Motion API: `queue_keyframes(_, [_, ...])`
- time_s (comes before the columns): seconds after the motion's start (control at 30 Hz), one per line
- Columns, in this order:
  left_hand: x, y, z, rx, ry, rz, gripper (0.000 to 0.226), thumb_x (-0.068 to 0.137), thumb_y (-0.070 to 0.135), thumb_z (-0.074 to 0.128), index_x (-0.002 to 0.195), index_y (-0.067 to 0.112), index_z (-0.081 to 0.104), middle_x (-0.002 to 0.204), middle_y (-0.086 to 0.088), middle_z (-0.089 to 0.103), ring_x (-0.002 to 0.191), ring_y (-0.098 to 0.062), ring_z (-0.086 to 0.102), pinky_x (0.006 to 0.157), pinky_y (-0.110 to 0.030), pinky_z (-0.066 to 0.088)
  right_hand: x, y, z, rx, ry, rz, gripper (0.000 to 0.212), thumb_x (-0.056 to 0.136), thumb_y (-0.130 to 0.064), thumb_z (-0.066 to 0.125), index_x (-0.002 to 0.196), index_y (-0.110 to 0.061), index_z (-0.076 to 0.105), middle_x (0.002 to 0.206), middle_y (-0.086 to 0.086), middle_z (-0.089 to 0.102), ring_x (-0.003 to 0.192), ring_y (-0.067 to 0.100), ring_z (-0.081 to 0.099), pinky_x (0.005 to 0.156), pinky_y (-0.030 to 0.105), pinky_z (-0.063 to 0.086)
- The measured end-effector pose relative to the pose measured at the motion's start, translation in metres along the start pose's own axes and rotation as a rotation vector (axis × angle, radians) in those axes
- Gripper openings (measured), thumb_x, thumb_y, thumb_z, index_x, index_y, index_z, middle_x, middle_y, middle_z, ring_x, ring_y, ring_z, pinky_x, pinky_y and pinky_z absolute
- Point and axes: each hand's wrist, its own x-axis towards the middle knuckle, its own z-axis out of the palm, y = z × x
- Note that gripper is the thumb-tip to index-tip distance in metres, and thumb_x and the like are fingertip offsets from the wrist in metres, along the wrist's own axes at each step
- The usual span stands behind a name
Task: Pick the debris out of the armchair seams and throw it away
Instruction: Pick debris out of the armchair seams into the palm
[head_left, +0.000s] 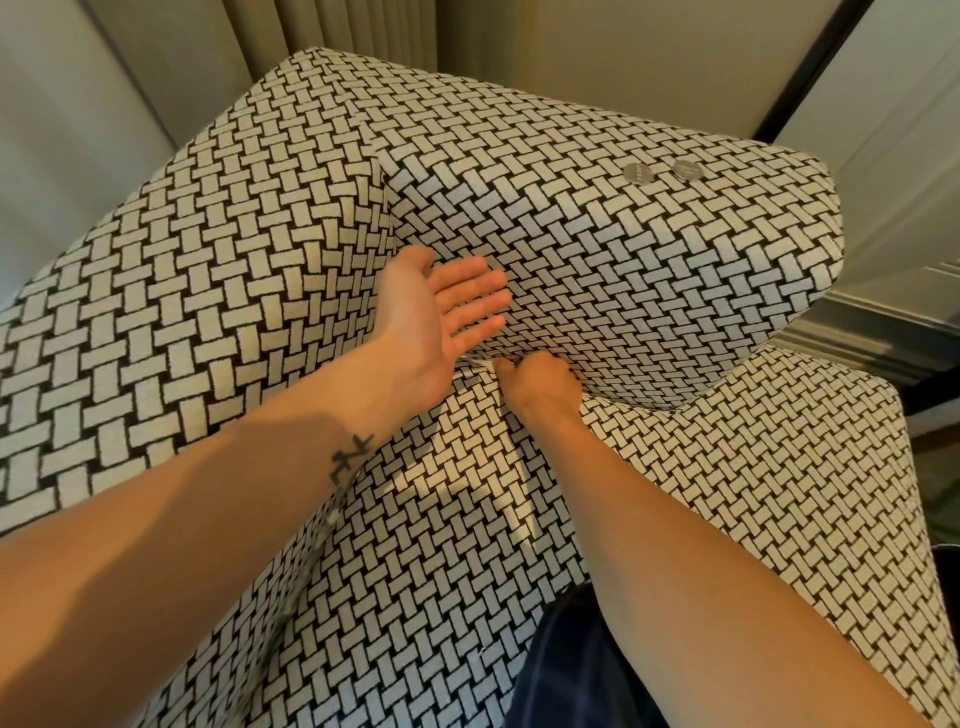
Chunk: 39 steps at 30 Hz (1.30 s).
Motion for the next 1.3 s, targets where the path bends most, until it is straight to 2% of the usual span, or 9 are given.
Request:
queue_keyframes(0.2, [0.000,-0.002,0.000,0.010,0.000,-0.002,0.050,0.107,0.033,0.030,0.110,0.004,0.070,0.109,-0.017,0.078,0.105,-0.031,0.075,0.093,-0.041,0.059,0.008,-0.004,0.004,0.003,-0.014,0.058,0.054,0.099,-0.058,0.050,0.114,-0.008,0.065,0.117,0.009,0.069,0.114,0.028,0.062,0.105,0.042,0.040])
queue_keyframes(0.4, [-0.001,-0.002,0.002,0.020,-0.005,0.005,0.049,0.107,0.031,0.029,0.110,0.004,0.070,0.109,-0.016,0.078,0.106,-0.032,0.075,0.095,-0.042,0.058,0.010,0.006,0.008,0.075,-0.004,0.018,0.044,0.098,-0.056,0.052,0.093,-0.016,0.072,0.095,0.002,0.073,0.098,0.024,0.065,0.099,0.039,0.041])
queue_keyframes(0.57, [-0.001,-0.002,0.002,0.028,-0.014,0.001,0.048,0.106,0.031,0.031,0.111,0.004,0.070,0.109,-0.015,0.078,0.106,-0.031,0.075,0.095,-0.041,0.058,0.008,0.014,0.008,0.133,-0.001,-0.040,0.047,0.099,-0.055,0.051,0.066,-0.023,0.060,0.079,-0.001,0.069,0.088,0.025,0.065,0.097,0.040,0.044])
queue_keyframes(0.63, [-0.002,-0.002,0.002,0.033,-0.015,0.002,0.047,0.106,0.031,0.031,0.110,0.005,0.070,0.109,-0.015,0.078,0.105,-0.031,0.075,0.094,-0.041,0.058,0.007,0.015,0.008,0.126,-0.005,-0.050,0.048,0.100,-0.057,0.048,0.069,-0.022,0.063,0.082,0.001,0.070,0.091,0.026,0.065,0.097,0.040,0.043])
queue_keyframes(0.8, [-0.002,-0.003,0.002,0.045,-0.010,0.008,0.046,0.106,0.030,0.031,0.109,0.005,0.070,0.109,-0.015,0.078,0.105,-0.031,0.075,0.094,-0.041,0.058,0.004,0.002,0.006,-0.024,-0.029,-0.020,0.054,0.105,-0.054,0.035,0.115,-0.010,0.065,0.118,0.010,0.068,0.117,0.029,0.059,0.104,0.043,0.036])
queue_keyframes(1.0, [-0.003,-0.003,0.002,0.041,-0.009,0.002,0.045,0.106,0.029,0.031,0.107,0.006,0.070,0.109,-0.016,0.078,0.105,-0.032,0.075,0.094,-0.041,0.058,0.009,-0.015,0.015,-0.109,-0.090,0.084,0.062,0.104,-0.059,0.029,0.124,-0.011,0.065,0.141,0.012,0.058,0.139,0.033,0.042,0.117,0.048,0.023])
queue_keyframes(1.07, [-0.002,-0.002,0.002,0.041,-0.009,0.001,0.045,0.106,0.029,0.031,0.107,0.005,0.070,0.109,-0.016,0.078,0.105,-0.032,0.075,0.093,-0.041,0.058,0.011,-0.015,0.016,-0.080,-0.081,0.096,0.060,0.103,-0.059,0.034,0.121,-0.011,0.066,0.139,0.011,0.060,0.138,0.032,0.043,0.117,0.046,0.023])
queue_keyframes(1.2, [-0.001,-0.002,0.001,0.052,-0.013,0.007,0.046,0.106,0.029,0.031,0.110,0.005,0.070,0.110,-0.016,0.078,0.106,-0.031,0.074,0.091,-0.039,0.058,0.009,-0.005,0.018,-0.028,-0.013,0.039,0.049,0.103,-0.054,0.035,0.095,-0.015,0.064,0.112,0.008,0.071,0.118,0.029,0.059,0.108,0.041,0.030])
queue_keyframes(1.3, [0.000,-0.003,0.001,0.064,-0.013,0.011,0.045,0.106,0.029,0.031,0.108,0.006,0.070,0.111,-0.016,0.078,0.107,-0.032,0.074,0.093,-0.040,0.058,0.004,0.000,0.019,-0.028,0.013,-0.012,0.052,0.105,-0.054,0.033,0.101,-0.019,0.071,0.107,0.006,0.073,0.113,0.028,0.061,0.106,0.041,0.031])
